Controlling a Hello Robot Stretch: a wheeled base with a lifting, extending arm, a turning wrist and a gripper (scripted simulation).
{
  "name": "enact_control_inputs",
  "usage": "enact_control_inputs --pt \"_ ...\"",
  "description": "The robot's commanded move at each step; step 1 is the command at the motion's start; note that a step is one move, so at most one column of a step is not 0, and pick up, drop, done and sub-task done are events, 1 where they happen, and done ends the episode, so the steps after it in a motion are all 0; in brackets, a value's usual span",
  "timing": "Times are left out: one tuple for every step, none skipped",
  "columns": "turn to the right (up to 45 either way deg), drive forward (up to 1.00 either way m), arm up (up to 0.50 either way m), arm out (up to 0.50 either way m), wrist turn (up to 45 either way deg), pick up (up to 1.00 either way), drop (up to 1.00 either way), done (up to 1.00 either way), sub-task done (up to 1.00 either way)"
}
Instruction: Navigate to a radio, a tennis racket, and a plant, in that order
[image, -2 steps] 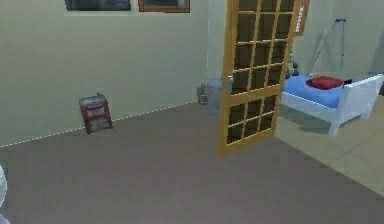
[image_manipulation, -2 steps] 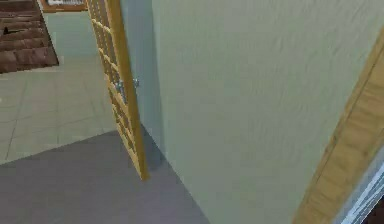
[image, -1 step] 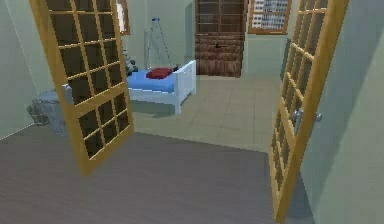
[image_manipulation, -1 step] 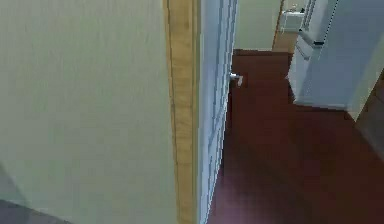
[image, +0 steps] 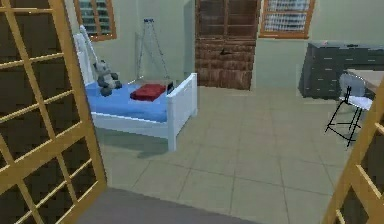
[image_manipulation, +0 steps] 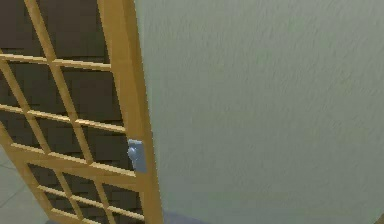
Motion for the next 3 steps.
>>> enact_control_inputs --pt "3.0 0.00 0.00 0.00 0.0 0.00 0.00 0.00 0.00" --pt "0.0 0.55 0.00 0.00 0.0 0.00 0.00 0.00 0.00" --pt "21.0 0.00 0.00 0.00 0.0 0.00 0.00 0.00 0.00"
